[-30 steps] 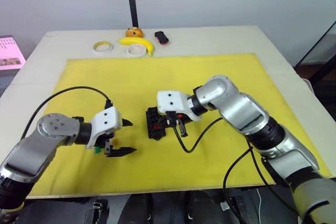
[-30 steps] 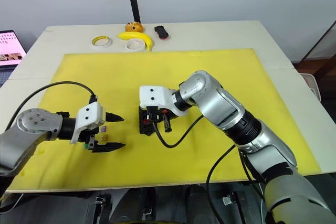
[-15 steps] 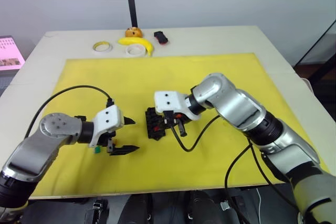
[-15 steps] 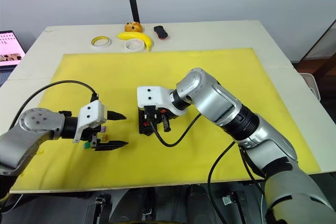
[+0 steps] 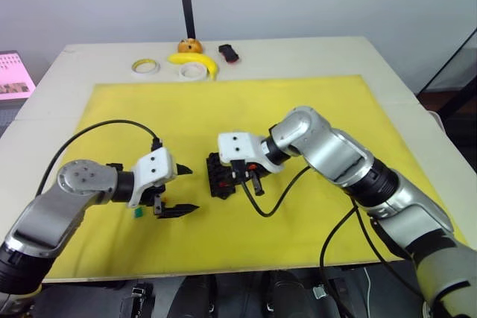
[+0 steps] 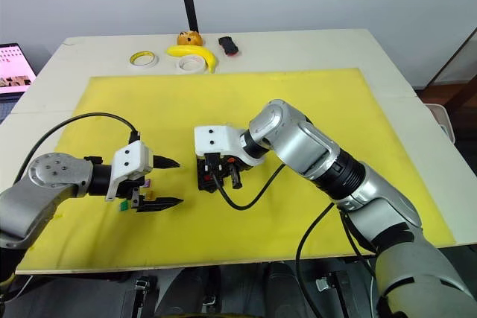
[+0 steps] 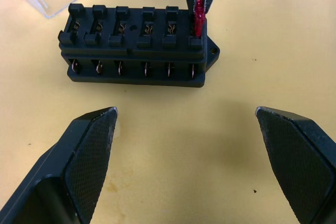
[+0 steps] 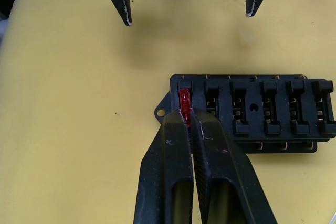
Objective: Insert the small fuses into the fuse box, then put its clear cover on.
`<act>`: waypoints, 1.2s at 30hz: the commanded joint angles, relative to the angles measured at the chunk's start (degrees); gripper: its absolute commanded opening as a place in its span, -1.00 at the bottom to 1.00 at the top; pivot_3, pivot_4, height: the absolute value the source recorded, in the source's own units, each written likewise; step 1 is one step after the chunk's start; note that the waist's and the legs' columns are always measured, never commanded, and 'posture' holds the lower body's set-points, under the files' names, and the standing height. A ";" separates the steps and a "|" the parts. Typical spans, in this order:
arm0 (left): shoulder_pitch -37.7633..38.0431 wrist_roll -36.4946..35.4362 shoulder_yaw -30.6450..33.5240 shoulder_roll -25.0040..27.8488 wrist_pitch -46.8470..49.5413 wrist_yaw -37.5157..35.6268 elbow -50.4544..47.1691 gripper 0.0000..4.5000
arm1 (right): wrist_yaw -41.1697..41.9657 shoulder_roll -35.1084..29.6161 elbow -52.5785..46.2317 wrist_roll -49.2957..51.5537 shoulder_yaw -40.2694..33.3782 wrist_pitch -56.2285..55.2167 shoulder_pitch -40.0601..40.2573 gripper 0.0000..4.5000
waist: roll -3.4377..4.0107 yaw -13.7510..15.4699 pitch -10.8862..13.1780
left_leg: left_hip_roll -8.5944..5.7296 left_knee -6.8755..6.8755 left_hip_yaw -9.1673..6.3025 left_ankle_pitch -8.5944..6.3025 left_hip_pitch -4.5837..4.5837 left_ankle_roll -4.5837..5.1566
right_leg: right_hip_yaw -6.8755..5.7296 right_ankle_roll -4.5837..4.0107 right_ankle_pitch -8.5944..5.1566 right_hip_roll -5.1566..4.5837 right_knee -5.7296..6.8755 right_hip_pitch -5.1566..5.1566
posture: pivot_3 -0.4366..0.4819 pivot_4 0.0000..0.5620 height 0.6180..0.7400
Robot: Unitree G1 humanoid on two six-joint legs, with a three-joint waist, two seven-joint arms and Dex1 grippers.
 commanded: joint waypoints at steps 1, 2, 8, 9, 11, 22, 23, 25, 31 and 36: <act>-0.52 0.16 0.28 -0.04 -0.54 0.15 -1.28 0.97 | -0.01 0.16 0.22 -0.91 0.31 -1.34 -1.44 -1.00 | 0.00 0.00 0.00 | 0.00 0.00 0.00 0.00 0.00 0.00 | 0.00 0.00 0.00 0.00 0.00 0.00 | -0.05 -0.47 1.00; -0.49 0.18 0.29 -0.02 -0.54 0.17 -1.31 0.97 | 0.05 0.09 0.34 -1.04 0.50 -1.55 -1.44 -1.00 | 0.00 0.00 0.00 | 0.00 0.00 0.00 0.00 0.00 0.00 | 0.00 0.00 0.00 0.00 0.00 0.00 | -0.05 -0.47 1.00; -0.33 0.24 0.30 -0.03 -0.27 0.61 -1.72 0.97 | -0.10 0.29 1.76 -3.00 2.61 -3.23 -1.18 -1.00 | 0.00 0.00 0.00 | 0.00 0.00 0.00 0.00 0.00 0.00 | 0.00 0.00 0.00 0.00 0.00 0.00 | -0.05 -0.47 1.00; -0.12 0.18 0.38 0.00 -0.23 0.68 -1.89 0.97 | -0.29 0.29 2.32 -3.71 3.19 -3.69 -1.22 -1.00 | 0.00 0.00 0.00 | 0.00 0.00 0.00 0.00 0.00 0.00 | 0.00 0.00 0.00 0.00 0.00 0.00 | -0.05 -0.47 1.00; 0.44 0.17 0.58 0.18 -0.27 0.81 -2.20 0.97 | -0.47 0.01 3.21 -5.29 4.40 -5.15 -1.26 -1.00 | 0.00 -0.03 0.00 | 0.00 0.00 0.00 0.00 0.01 0.00 | 0.00 0.00 0.00 0.00 0.01 0.00 | -0.05 -0.47 1.00; 0.62 0.20 0.60 0.05 -0.33 1.50 -2.38 0.97 | 0.94 -0.42 2.29 -7.46 4.32 -10.66 -1.60 -1.00 | -0.01 -0.07 -0.01 | 0.00 0.00 0.00 0.00 0.06 -0.01 | 0.00 -0.01 0.00 0.02 0.03 0.03 | -0.05 -0.47 1.00; 0.57 0.21 0.57 0.02 -0.35 1.53 -2.37 0.97 | 1.10 -0.61 1.91 -7.63 4.20 -11.62 -1.41 -1.00 | -0.01 -0.07 -0.01 | 0.01 0.00 0.00 0.00 0.06 -0.01 | 0.00 -0.01 0.00 0.02 0.03 0.03 | -0.05 -0.47 1.00; 0.34 0.24 0.48 -0.06 -0.36 1.56 -2.24 0.97 | 1.36 -0.89 1.47 -8.09 4.02 -13.34 -0.95 -1.00 | -0.01 -0.07 -0.01 | 0.01 0.00 0.00 0.00 0.06 -0.01 | 0.00 -0.01 0.00 0.02 0.03 0.03 | -0.05 -0.47 1.00; 0.03 0.33 0.39 -0.09 -0.44 1.54 -2.02 0.97 | 1.66 -0.99 1.60 -9.38 3.58 -17.09 -0.23 -1.00 | -0.01 -0.10 -0.01 | 0.00 0.00 0.00 0.00 0.06 -0.01 | 0.00 -0.01 0.00 0.02 0.03 0.03 | -0.05 -0.47 1.00; -0.30 0.42 0.42 -0.11 -0.53 1.51 -1.70 0.97 | 1.48 -0.82 2.91 -11.31 4.27 -19.36 0.62 -1.00 | -0.01 -0.10 -0.01 | 0.00 0.00 0.00 0.00 0.06 -0.01 | 0.00 -0.01 0.00 0.02 0.03 0.03 | -0.05 -0.47 1.00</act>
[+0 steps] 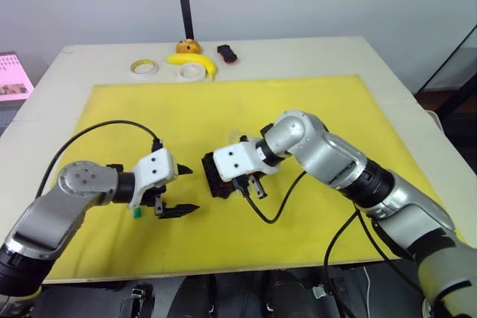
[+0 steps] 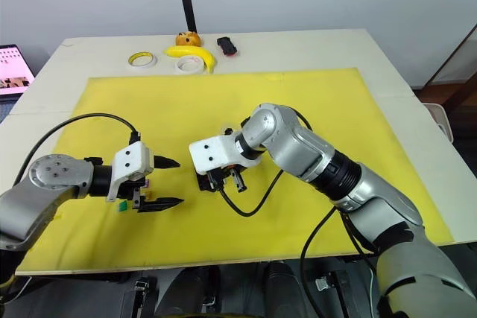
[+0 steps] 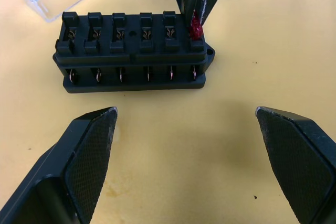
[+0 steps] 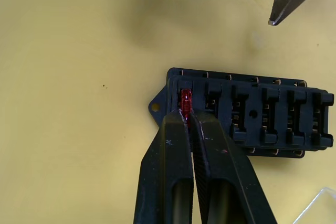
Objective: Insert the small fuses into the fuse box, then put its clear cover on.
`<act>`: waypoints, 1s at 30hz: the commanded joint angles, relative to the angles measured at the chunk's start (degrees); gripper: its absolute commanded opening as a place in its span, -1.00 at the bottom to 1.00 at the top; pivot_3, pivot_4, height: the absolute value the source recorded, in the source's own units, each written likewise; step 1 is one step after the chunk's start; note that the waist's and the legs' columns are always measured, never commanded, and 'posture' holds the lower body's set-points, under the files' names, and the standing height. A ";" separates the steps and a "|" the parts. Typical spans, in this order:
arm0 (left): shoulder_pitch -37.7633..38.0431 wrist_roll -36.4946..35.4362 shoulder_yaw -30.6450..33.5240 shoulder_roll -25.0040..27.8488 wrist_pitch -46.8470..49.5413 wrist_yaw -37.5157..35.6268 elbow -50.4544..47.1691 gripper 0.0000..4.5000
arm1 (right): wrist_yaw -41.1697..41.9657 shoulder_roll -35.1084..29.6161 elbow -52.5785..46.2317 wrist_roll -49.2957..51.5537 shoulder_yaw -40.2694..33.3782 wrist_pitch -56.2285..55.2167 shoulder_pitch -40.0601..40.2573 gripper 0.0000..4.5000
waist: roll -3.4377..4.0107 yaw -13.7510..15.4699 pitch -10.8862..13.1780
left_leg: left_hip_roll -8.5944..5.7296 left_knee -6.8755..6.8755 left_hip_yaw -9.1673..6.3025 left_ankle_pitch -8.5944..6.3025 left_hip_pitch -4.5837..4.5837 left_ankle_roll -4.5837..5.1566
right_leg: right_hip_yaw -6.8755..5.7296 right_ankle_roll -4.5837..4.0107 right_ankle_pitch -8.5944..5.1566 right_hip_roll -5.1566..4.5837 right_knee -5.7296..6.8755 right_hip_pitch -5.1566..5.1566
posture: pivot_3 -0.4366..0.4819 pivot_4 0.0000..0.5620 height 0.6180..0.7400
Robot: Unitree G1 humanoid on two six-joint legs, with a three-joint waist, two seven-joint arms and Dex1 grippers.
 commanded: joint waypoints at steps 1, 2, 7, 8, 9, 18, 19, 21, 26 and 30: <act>-0.77 0.32 0.46 -0.10 -0.54 0.31 -0.96 0.97 | -0.69 -0.13 1.18 -3.02 0.29 -1.45 0.71 -1.00 | 0.00 -0.04 0.00 | 0.00 0.00 0.00 0.00 0.00 0.00 | 0.00 0.00 0.00 0.00 0.00 0.00 | -0.05 -0.47 1.00; -0.79 0.32 0.48 -0.09 -0.51 0.33 -0.98 0.97 | -0.72 -0.08 1.42 -3.32 0.32 -1.66 0.76 -1.00 | 0.00 -0.04 0.00 | 0.00 0.00 0.00 0.00 0.00 0.00 | 0.00 0.00 0.00 0.00 0.00 0.00 | -0.05 -0.47 1.00; -0.96 0.30 0.56 0.04 -0.48 0.20 -0.78 0.99 | -0.15 0.20 1.39 -3.15 -0.63 -1.61 0.64 -0.85 | 0.00 -0.04 0.00 | 0.00 0.00 0.00 0.00 0.02 -0.01 | 0.00 0.00 0.00 0.01 0.01 0.00 | -0.05 -0.47 1.00; -0.97 0.34 0.55 0.07 -0.50 0.18 -0.74 1.00 | 0.03 0.22 1.22 -3.00 -0.88 -1.42 0.54 -0.70 | 0.00 -0.01 0.00 | 0.00 0.00 0.00 0.01 0.02 -0.01 | 0.00 0.00 0.00 0.01 0.01 0.01 | -0.05 -0.47 1.00; -0.99 0.35 0.55 0.10 -0.50 0.16 -0.73 1.00 | 0.22 0.23 1.04 -2.86 -1.14 -1.15 0.41 -0.55 | 0.00 0.01 0.00 | 0.00 0.00 0.00 0.01 0.02 -0.01 | 0.00 0.00 0.00 0.01 0.01 0.01 | -0.05 -0.47 1.00; -0.98 0.35 0.68 0.11 -0.52 0.22 -0.73 1.00 | 3.32 0.13 -2.34 4.23 -8.47 4.40 -0.58 -0.38 | 0.00 0.13 0.00 | 0.01 0.00 0.00 0.00 -0.02 -0.01 | 0.00 0.00 0.00 -0.02 -0.02 0.00 | -0.05 -0.47 1.00; -1.01 0.33 0.72 0.09 -0.51 0.24 -0.70 1.00 | 3.57 0.05 -2.55 5.26 -9.46 4.86 -0.54 -0.38 | 0.00 0.13 0.00 | 0.01 0.00 0.00 0.00 -0.02 -0.01 | 0.00 0.00 0.00 -0.01 -0.02 0.00 | -0.05 -0.47 1.00; -1.15 0.33 0.71 0.06 -0.50 0.25 -0.62 1.00 | 4.11 -0.85 -3.10 6.79 -11.22 4.38 0.27 -0.38 | 0.00 0.12 0.00 | 0.01 0.00 -0.01 0.00 -0.02 -0.01 | 0.00 0.00 0.00 -0.01 -0.02 0.00 | -0.05 -0.47 1.00; -1.48 0.33 0.87 0.22 -0.67 -0.03 -0.10 1.00 | -0.28 1.39 -3.18 11.63 -18.51 -2.76 6.24 -0.38 | 0.00 0.16 0.00 | 0.01 0.00 0.00 0.00 -0.02 -0.01 | 0.00 0.00 0.00 -0.02 -0.05 0.01 | -0.05 -0.47 1.00; -1.62 0.33 1.07 0.38 -0.70 -0.15 0.34 1.00 | -1.25 3.77 -0.03 14.30 -20.65 -7.44 10.63 -0.38 | 0.00 0.07 0.00 | 0.01 -0.01 0.01 0.00 -0.02 -0.01 | 0.00 0.00 0.00 -0.01 -0.03 0.01 | -0.05 -0.47 1.00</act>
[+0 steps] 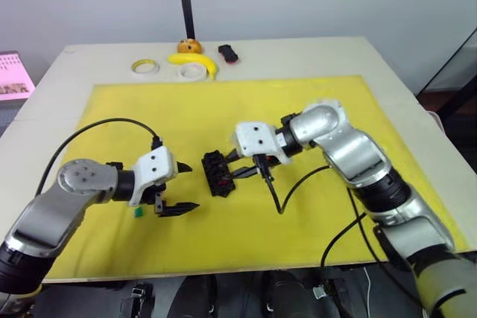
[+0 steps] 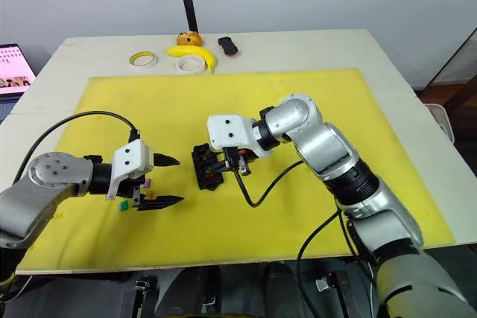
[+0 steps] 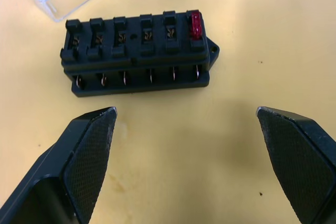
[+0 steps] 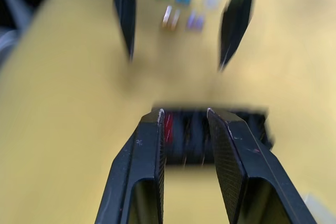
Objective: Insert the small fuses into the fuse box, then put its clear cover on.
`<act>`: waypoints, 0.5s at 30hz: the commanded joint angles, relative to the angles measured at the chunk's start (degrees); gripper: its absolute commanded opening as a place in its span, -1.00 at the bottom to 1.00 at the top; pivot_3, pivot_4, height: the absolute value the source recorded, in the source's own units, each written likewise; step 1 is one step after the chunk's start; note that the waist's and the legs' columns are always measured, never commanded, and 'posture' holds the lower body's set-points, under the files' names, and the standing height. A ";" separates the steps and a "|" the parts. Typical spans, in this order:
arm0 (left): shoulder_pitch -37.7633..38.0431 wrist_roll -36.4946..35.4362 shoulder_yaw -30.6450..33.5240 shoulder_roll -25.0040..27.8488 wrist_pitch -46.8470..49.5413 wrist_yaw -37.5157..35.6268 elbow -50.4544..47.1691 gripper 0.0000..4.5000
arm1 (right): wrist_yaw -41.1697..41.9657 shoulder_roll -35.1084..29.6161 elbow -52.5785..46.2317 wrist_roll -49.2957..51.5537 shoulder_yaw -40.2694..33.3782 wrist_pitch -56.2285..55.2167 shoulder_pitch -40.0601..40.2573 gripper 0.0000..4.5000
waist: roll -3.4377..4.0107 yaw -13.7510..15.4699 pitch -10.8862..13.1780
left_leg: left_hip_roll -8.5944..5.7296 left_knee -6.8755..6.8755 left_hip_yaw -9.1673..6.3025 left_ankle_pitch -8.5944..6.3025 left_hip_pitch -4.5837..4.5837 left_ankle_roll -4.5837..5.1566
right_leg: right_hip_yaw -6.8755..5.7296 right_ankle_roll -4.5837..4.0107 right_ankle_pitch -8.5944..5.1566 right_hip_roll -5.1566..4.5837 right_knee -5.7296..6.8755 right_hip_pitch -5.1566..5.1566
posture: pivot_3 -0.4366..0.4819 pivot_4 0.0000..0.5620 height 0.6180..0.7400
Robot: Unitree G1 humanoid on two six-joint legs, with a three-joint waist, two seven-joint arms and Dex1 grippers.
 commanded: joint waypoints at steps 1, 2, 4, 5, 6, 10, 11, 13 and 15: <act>-0.67 0.22 1.12 0.41 -0.63 -0.10 -0.18 1.00 | 0.44 1.61 1.37 4.69 -3.16 -0.95 0.83 -0.38 | 0.00 0.03 0.00 | 0.00 0.00 0.00 0.00 0.00 0.00 | 0.00 0.00 0.00 0.00 0.00 0.00 | -0.05 -0.47 1.00; -0.71 0.17 1.17 0.46 -0.58 -0.13 -0.15 1.00 | 0.18 2.04 1.87 5.34 -3.67 -1.28 1.03 -0.49 | 0.00 0.03 0.00 | 0.00 0.00 0.00 0.00 0.00 0.00 | 0.00 0.00 0.00 0.00 0.00 0.00 | -0.05 -0.47 1.00; -0.71 0.15 1.26 0.61 -0.54 -0.22 -0.05 1.00 | -0.55 2.57 2.97 5.18 -3.80 -3.18 1.59 -0.71 | 0.00 0.04 0.00 | 0.01 0.00 0.00 0.00 0.00 0.00 | 0.00 0.00 0.00 0.00 0.00 0.00 | -0.05 -0.47 1.00; -0.70 0.16 1.32 0.69 -0.53 -0.26 0.01 1.00 | -0.52 2.71 3.39 5.04 -3.61 -4.17 2.18 -0.93 | 0.00 0.05 0.00 | 0.01 0.00 -0.01 0.00 0.00 0.00 | 0.00 0.00 0.00 0.00 0.00 0.00 | -0.05 -0.47 1.00; -0.68 0.15 1.42 0.77 -0.51 -0.29 0.04 1.00 | -0.29 2.73 3.66 4.96 -3.20 -5.21 2.98 -0.99 | 0.00 0.05 0.00 | 0.01 0.00 -0.01 0.00 0.00 0.00 | 0.00 0.00 0.00 0.00 -0.01 0.00 | -0.05 -0.47 1.00; -0.63 -0.08 1.85 0.97 -0.05 -0.09 -0.26 1.00 | 0.90 2.88 4.83 5.46 -2.38 -7.44 5.19 -0.99 | 0.00 0.10 0.00 | 0.00 0.01 -0.01 0.00 0.00 0.00 | 0.01 0.00 0.00 -0.01 -0.02 0.01 | -0.05 -0.47 1.00; -0.56 -0.11 1.95 1.02 0.01 -0.01 -0.29 1.00 | 0.87 3.06 5.53 5.26 -2.27 -8.03 5.53 -0.99 | 0.00 0.09 0.00 | 0.00 0.01 -0.01 0.00 0.00 0.00 | 0.01 0.00 0.00 -0.01 -0.01 0.01 | -0.05 -0.47 1.00; -0.42 -0.13 2.14 1.15 0.10 0.05 -0.34 1.00 | 0.55 3.49 7.14 4.80 -2.11 -9.01 5.96 -0.99 | 0.00 0.04 0.00 | 0.00 0.01 -0.01 0.00 0.00 0.00 | 0.00 0.00 0.00 -0.01 -0.01 0.01 | -0.05 -0.47 1.00; -0.31 -0.20 2.33 1.29 0.16 0.01 -0.41 1.00 | -0.54 4.10 8.87 4.09 -2.09 -9.52 6.01 -0.99 | 0.00 -0.06 0.00 | 0.00 0.00 -0.01 0.00 0.00 0.00 | 0.00 0.00 0.00 0.01 0.00 0.00 | -0.05 -0.47 1.00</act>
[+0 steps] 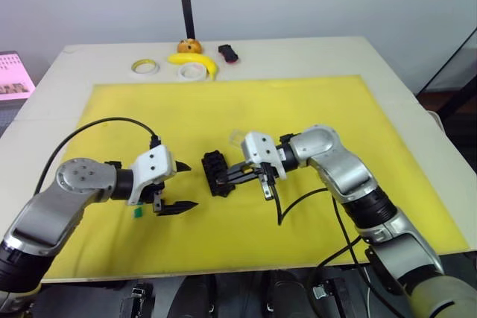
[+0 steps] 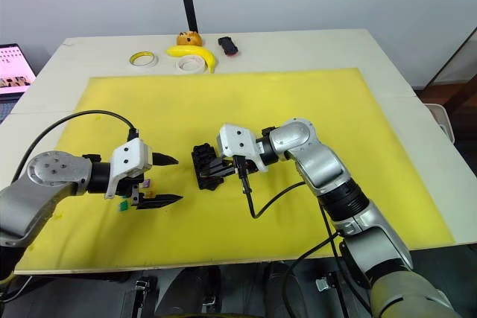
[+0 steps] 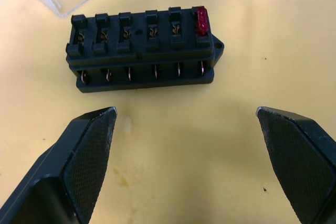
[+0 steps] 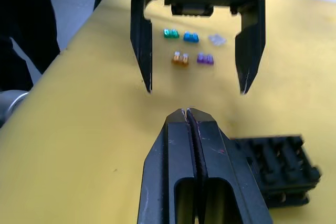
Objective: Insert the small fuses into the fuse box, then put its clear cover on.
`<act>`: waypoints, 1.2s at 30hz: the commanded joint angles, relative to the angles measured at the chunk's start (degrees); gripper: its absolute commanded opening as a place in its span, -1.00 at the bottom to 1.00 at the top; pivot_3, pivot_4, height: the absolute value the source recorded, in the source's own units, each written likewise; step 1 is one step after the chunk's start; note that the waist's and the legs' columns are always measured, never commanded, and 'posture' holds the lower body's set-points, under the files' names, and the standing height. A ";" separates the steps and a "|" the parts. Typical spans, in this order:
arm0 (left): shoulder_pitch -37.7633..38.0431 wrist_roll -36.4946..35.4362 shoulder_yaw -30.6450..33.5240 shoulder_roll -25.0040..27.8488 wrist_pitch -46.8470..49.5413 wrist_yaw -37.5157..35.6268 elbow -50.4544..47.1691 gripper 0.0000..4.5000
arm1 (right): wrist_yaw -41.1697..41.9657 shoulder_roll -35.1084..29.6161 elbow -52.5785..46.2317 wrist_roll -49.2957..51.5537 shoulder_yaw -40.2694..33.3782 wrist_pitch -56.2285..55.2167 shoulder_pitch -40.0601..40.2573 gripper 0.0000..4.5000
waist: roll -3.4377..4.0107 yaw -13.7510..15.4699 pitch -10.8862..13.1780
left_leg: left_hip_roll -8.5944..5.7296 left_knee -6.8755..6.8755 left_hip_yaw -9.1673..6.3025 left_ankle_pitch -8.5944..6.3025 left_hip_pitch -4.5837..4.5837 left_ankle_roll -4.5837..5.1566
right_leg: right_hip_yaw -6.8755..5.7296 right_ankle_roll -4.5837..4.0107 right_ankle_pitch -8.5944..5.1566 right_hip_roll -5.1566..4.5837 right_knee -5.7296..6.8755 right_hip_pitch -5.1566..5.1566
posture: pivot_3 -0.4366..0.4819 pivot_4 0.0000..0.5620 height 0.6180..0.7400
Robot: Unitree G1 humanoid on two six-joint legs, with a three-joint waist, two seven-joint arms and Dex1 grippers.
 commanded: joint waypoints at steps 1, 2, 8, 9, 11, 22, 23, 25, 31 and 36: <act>-0.31 -0.14 2.22 1.05 -0.03 0.10 -0.93 1.00 | -1.39 1.39 1.88 -0.51 -0.36 -1.81 -0.45 -0.99 | 0.00 0.00 0.00 | 0.00 0.00 0.00 0.00 0.00 0.00 | 0.00 0.00 0.00 0.00 0.00 0.00 | -0.05 -0.47 1.00; -0.31 -0.14 2.25 1.10 -0.02 0.10 -0.93 1.00 | -1.58 1.64 2.83 -0.85 -0.19 -2.16 -0.45 -0.99 | 0.00 0.03 0.00 | 0.00 0.00 0.00 0.00 0.00 0.00 | 0.00 0.00 0.00 0.00 0.00 0.00 | -0.05 -0.47 1.00; -0.75 -0.06 2.29 1.14 0.10 0.05 -0.72 1.00 | -1.13 1.64 8.12 -4.68 2.91 -6.10 0.60 -0.99 | 0.00 0.09 0.00 | 0.00 0.00 0.00 0.00 0.00 0.00 | 0.00 0.00 0.00 -0.01 -0.01 0.00 | -0.05 -0.47 1.00; -0.79 -0.02 2.31 1.14 0.09 0.05 -0.68 1.00 | -0.81 1.42 8.33 -5.04 3.40 -6.81 0.91 -0.99 | 0.00 0.08 0.00 | 0.00 0.00 0.00 0.00 0.00 0.00 | 0.01 0.00 0.00 -0.01 -0.01 0.01 | -0.05 -0.47 1.00; -0.93 0.07 2.37 1.20 0.02 -0.01 -0.46 1.00 | -0.92 1.48 8.91 -5.50 3.70 -7.67 0.95 -0.99 | 0.00 0.08 0.00 | 0.00 0.00 0.00 0.00 0.01 0.00 | 0.00 0.00 0.00 0.00 0.00 0.01 | -0.05 -0.47 1.00; -0.68 -2.23 5.41 1.13 1.58 0.45 -0.33 1.00 | -0.36 -0.07 -0.64 2.52 -3.15 1.41 -3.81 -0.99 | 0.00 0.11 0.00 | 0.04 0.00 -0.01 0.00 0.03 0.00 | 0.00 0.00 0.00 -0.01 0.01 0.03 | -0.05 -0.47 1.00; -0.60 -3.51 6.77 1.13 2.43 0.22 -0.40 1.00 | -0.30 -0.70 -2.12 3.43 -4.02 2.65 -3.95 -0.99 | 0.01 0.12 0.00 | 0.04 0.00 -0.01 0.00 0.02 0.00 | 0.00 0.00 0.00 -0.01 0.01 0.03 | -0.05 -0.47 1.00; -0.68 -8.85 11.30 0.90 6.05 -0.32 -1.02 1.00 | -0.29 -2.55 -4.92 5.16 -6.22 4.68 -4.12 -0.99 | 0.00 0.12 0.00 | 0.05 0.00 -0.04 0.00 0.01 0.00 | -0.01 0.00 0.00 -0.01 0.00 0.02 | -0.05 -0.47 1.00; 4.78 -16.26 24.09 5.26 12.42 -2.61 -1.53 1.00 | 1.11 -11.90 -7.49 3.61 -8.78 4.17 -3.11 -0.99 | 0.01 0.05 0.01 | 0.05 0.00 -0.03 0.00 0.01 0.00 | -0.01 0.00 0.00 -0.04 -0.05 0.03 | -0.05 -0.47 1.00; 20.18 -11.56 38.06 9.76 10.12 -9.03 2.09 1.00 | 1.69 -21.23 -0.87 0.48 -12.24 -0.22 -1.36 -0.60 | 0.02 -0.17 0.02 | 0.07 -0.08 0.10 0.00 0.04 0.00 | 0.00 -0.01 -0.01 -0.05 -0.07 -0.03 | -0.05 -0.47 1.00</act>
